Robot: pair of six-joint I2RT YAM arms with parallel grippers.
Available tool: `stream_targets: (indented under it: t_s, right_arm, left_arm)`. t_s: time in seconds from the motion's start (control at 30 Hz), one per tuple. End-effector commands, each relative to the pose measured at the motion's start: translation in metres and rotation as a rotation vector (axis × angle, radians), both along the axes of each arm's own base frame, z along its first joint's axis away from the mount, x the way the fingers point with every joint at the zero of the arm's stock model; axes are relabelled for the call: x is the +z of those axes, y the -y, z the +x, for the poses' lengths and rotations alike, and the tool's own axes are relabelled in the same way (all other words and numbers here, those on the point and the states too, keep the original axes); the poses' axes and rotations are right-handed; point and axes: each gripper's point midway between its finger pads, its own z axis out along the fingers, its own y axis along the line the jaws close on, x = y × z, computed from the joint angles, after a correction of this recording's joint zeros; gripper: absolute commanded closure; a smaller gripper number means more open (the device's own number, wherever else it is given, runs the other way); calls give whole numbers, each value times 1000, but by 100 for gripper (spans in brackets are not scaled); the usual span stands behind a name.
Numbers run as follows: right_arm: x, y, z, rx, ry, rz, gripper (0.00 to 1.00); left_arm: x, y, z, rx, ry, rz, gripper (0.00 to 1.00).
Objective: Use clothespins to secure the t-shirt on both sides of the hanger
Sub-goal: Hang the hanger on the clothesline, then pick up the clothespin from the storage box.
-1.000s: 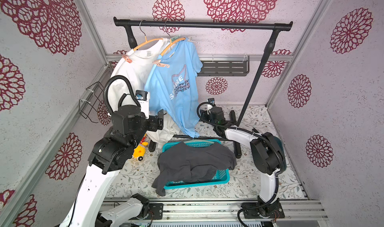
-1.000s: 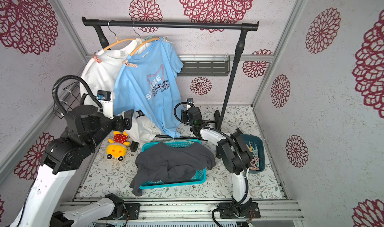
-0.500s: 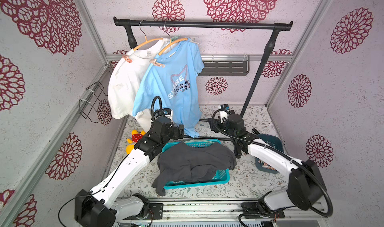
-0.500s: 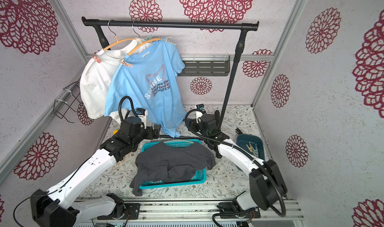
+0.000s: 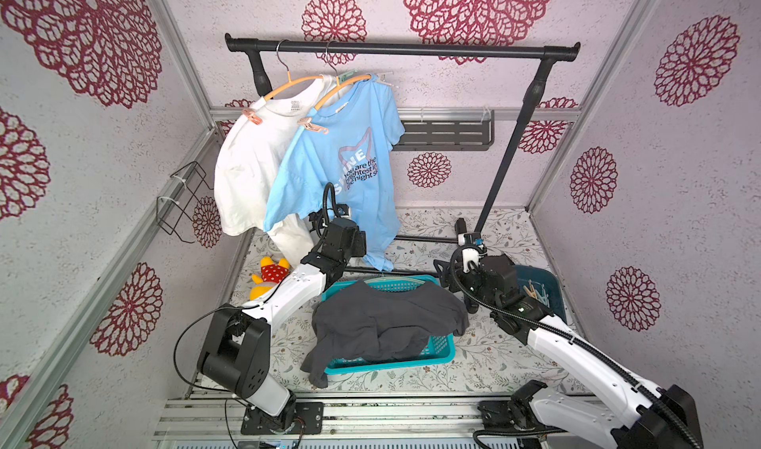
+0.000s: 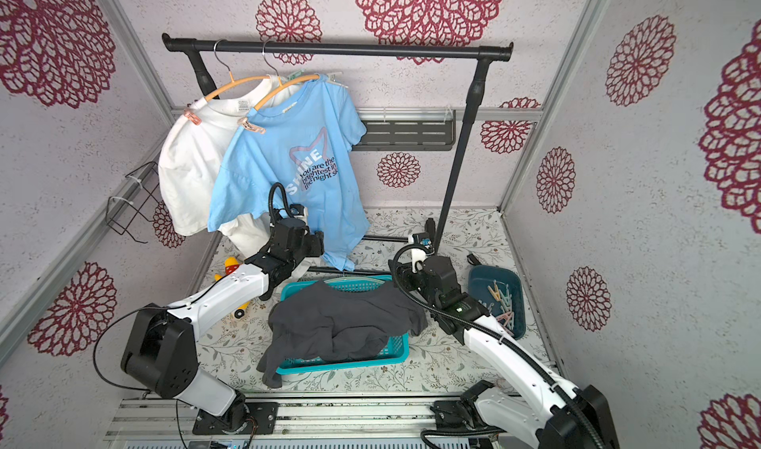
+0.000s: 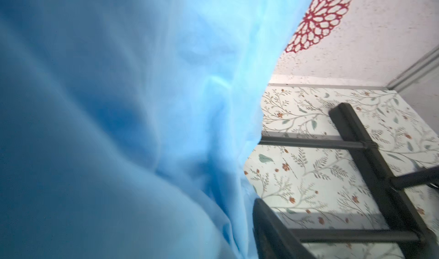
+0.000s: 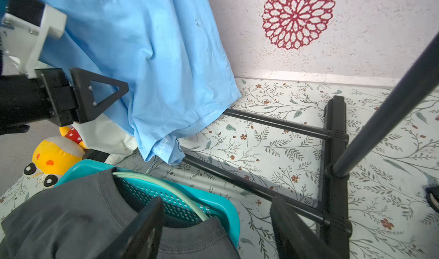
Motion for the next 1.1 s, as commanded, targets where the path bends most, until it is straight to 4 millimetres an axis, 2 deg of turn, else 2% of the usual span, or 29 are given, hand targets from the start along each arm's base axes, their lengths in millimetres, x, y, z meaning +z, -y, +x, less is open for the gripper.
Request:
stream_targets:
  t_s: [0.0, 0.13, 0.23, 0.43, 0.6, 0.7, 0.77, 0.93, 1.07]
  right_arm:
    - [10, 12, -3, -46, 29, 5, 27]
    - [7, 15, -6, -49, 32, 1, 26]
    - [3, 15, -5, -51, 26, -8, 26]
    - [-5, 14, -6, -46, 7, -28, 26]
    - [-9, 15, -5, -50, 12, -37, 25]
    - [-11, 14, -4, -46, 7, -45, 24]
    - [-11, 14, -3, -47, 6, -48, 24]
    - [-9, 12, -2, -38, 10, -40, 23]
    - [-5, 4, -1, -1, 3, -44, 24]
  left_arm:
    - [32, -11, 18, 71, 147, 35, 32]
    - [37, -26, 31, 132, 149, 107, 32]
    - [35, -46, 32, 216, 142, 184, 32]
    - [14, -76, 41, 262, 85, 221, 33]
    - [14, -86, 44, 266, 89, 251, 24]
    - [21, -100, 46, 317, 66, 302, 22]
    - [21, -101, 44, 315, 68, 297, 22]
    - [6, -104, 28, 298, 45, 293, 26]
    - [11, -103, 12, 275, 41, 263, 28]
